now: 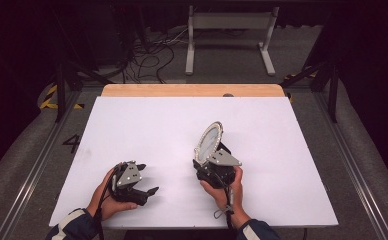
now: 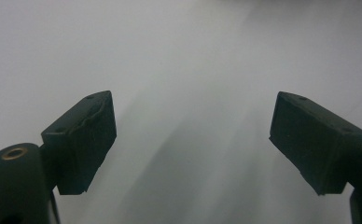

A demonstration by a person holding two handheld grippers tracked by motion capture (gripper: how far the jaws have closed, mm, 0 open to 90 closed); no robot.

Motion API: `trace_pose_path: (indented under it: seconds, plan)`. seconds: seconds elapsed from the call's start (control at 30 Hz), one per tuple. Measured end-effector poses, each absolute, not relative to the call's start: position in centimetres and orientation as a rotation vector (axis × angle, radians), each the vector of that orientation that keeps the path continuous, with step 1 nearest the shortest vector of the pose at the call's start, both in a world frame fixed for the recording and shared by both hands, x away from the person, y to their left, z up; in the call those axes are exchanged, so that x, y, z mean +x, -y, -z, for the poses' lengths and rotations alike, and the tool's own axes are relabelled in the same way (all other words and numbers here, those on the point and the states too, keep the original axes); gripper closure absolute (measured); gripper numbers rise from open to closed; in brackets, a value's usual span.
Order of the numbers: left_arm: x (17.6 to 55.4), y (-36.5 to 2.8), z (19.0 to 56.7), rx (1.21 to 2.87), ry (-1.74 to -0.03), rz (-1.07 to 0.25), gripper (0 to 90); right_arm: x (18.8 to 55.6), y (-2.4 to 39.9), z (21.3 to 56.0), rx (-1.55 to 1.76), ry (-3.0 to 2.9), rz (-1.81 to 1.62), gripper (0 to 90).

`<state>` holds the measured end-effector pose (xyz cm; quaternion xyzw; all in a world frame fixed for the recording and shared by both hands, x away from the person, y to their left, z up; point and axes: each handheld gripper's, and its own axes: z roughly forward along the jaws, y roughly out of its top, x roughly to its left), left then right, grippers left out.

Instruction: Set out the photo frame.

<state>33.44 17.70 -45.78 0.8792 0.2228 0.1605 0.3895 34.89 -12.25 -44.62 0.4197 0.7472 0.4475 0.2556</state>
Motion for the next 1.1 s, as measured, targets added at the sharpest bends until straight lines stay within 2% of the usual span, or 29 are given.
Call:
trace_pose_path:
  seconds: [0.57,0.77,0.87,1.1]
  plan:
    - [33.4,-17.6,46.0,2.243,-0.558,-0.404,15.8,35.3,13.3,44.3,1.124,-2.097,-1.21,56.3]
    - [33.4,-17.6,45.9,2.24,-0.562,-0.409,15.6,35.4,13.7,44.4,1.138,-2.094,-1.244,55.9]
    - [33.4,-17.6,46.0,2.239,-0.562,-0.404,15.6,35.5,13.8,44.5,1.169,-2.074,-1.265,50.9]
    - [33.4,-17.9,45.7,2.196,-0.586,-0.439,16.7,35.7,14.0,44.7,1.213,-2.063,-1.334,59.4]
